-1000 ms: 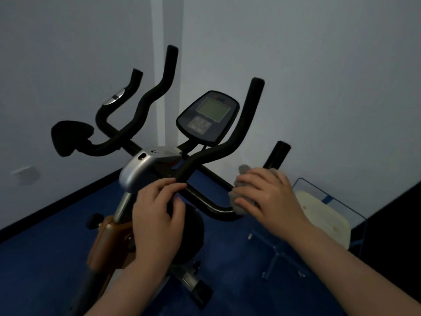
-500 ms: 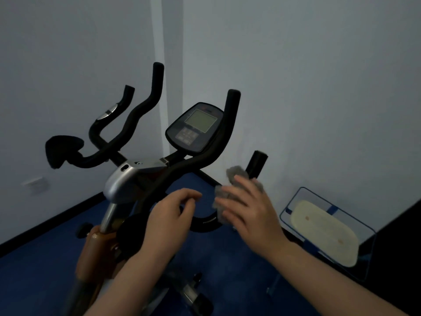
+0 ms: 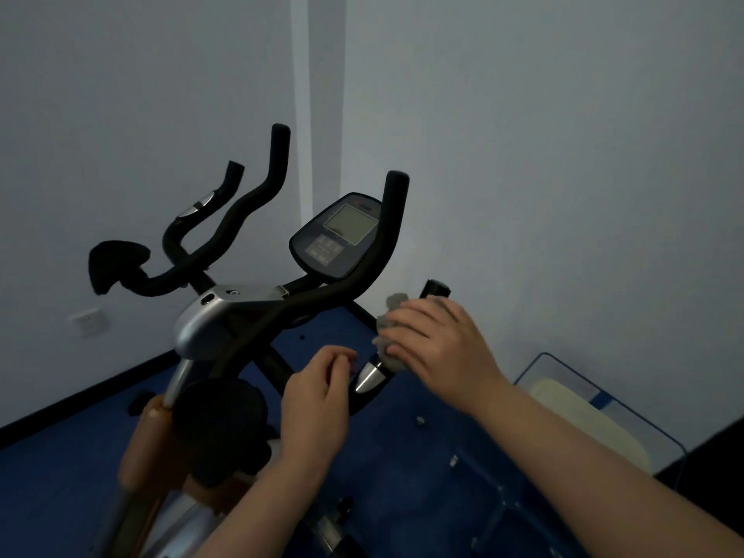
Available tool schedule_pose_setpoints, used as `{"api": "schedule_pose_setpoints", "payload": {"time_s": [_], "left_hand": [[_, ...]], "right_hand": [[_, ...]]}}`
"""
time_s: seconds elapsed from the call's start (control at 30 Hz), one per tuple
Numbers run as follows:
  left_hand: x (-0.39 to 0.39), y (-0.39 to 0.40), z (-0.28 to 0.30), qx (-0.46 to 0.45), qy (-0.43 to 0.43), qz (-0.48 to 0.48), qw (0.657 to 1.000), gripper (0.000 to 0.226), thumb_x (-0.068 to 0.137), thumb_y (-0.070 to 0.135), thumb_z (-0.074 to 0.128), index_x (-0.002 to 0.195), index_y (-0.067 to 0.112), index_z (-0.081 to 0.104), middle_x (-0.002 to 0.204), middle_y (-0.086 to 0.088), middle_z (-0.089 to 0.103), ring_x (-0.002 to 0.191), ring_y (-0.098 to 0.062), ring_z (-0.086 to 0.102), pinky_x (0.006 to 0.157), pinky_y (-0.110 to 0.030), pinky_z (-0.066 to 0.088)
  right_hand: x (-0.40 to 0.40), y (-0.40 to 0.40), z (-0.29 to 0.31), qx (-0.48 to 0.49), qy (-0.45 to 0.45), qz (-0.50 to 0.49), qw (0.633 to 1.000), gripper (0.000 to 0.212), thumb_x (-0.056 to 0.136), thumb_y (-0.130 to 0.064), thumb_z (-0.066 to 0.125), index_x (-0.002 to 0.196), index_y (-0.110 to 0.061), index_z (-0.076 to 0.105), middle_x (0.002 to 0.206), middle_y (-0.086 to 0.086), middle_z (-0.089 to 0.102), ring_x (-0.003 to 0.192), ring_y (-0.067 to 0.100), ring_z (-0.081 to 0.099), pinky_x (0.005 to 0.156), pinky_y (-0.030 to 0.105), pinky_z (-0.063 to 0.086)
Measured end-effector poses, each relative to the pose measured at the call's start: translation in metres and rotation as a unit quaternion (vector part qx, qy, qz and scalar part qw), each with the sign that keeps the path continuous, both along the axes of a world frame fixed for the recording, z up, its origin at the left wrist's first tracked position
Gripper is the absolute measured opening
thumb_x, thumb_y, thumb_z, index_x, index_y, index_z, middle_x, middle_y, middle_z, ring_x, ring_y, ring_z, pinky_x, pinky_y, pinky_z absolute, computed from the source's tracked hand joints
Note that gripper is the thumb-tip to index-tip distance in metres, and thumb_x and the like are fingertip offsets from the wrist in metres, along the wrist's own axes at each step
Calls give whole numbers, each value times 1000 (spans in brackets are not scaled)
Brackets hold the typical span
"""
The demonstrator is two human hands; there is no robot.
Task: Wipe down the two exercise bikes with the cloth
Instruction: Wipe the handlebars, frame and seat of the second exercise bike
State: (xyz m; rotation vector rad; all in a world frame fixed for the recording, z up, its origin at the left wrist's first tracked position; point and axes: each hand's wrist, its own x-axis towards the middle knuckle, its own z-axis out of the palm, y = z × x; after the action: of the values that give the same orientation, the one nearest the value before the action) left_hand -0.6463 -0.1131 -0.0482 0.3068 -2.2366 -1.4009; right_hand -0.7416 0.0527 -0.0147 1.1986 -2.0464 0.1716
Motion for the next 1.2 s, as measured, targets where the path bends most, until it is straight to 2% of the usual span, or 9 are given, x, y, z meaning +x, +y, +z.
{"api": "schedule_pose_setpoints", "payload": {"time_s": [0.2, 0.3, 0.43, 0.53, 0.63, 0.8, 0.97, 1.13, 1.2], "left_hand": [[-2, 0, -13, -224, 42, 27, 973, 35, 95, 36, 35, 84, 26, 66, 49, 15, 44, 46, -5, 46, 56, -25, 26], [-4, 4, -15, -240, 45, 38, 969, 36, 95, 36, 33, 82, 26, 65, 47, 13, 43, 44, -6, 46, 58, -29, 34], [-5, 6, -16, -251, 41, 62, 965, 35, 94, 34, 33, 81, 26, 64, 45, 12, 39, 42, -7, 44, 59, -28, 34], [-4, 7, -16, -263, 42, 67, 961, 33, 94, 32, 35, 81, 25, 64, 46, 12, 42, 42, -9, 46, 58, -28, 34], [-5, 8, -17, -269, 42, 77, 959, 32, 93, 31, 36, 80, 24, 64, 46, 11, 43, 43, -9, 46, 60, -29, 36], [-7, 8, -19, -284, 34, 74, 955, 34, 94, 31, 35, 81, 23, 65, 47, 9, 44, 44, -12, 47, 58, -31, 37], [-6, 4, -16, -298, 35, 58, 952, 32, 94, 31, 35, 80, 26, 63, 47, 13, 38, 43, -7, 43, 58, -29, 37], [-6, 3, -16, -321, 30, 54, 945, 30, 93, 29, 35, 78, 29, 61, 48, 15, 31, 43, -3, 34, 59, -26, 32], [-6, 2, -12, -331, 25, 44, 942, 30, 93, 27, 35, 72, 28, 58, 47, 15, 29, 42, -4, 28, 58, -25, 31]], "right_hand": [[-37, 4, 63, -53, 105, -15, 993, 25, 97, -34, 55, 87, -21, 73, 86, -3, 67, 86, 20, 57, 70, 34, 32], [-49, 15, 74, -188, -89, -58, 976, 25, 87, -44, 62, 87, -22, 74, 87, -5, 68, 86, 18, 53, 74, 33, 39], [-17, -3, 15, -331, -374, -59, 864, 31, 89, -51, 57, 111, -31, 67, 103, -9, 65, 97, 14, 59, 84, 33, 52], [-1, -26, 7, -447, -424, -87, 783, 25, 96, -42, 55, 117, -28, 59, 101, -10, 64, 91, 7, 61, 70, 8, 46], [-10, -37, 24, -501, -465, -103, 723, 21, 97, -46, 51, 100, -27, 59, 84, -14, 62, 75, 1, 59, 53, 8, 39], [22, -58, -6, -630, -463, -26, 623, 40, 93, -45, 48, 128, -25, 49, 109, -14, 60, 89, -17, 57, 69, 1, 43], [3, -54, 0, -610, -453, -35, 649, 34, 93, -48, 43, 120, -28, 50, 103, -17, 59, 88, -14, 58, 70, 5, 46], [18, -74, -14, -668, -394, -67, 627, 39, 103, -32, 36, 140, -25, 45, 131, -9, 54, 114, -5, 52, 84, 0, 39], [17, -72, -10, -644, -373, -82, 663, 37, 103, -30, 37, 139, -26, 45, 128, -13, 51, 109, -13, 50, 81, -3, 37]]}}
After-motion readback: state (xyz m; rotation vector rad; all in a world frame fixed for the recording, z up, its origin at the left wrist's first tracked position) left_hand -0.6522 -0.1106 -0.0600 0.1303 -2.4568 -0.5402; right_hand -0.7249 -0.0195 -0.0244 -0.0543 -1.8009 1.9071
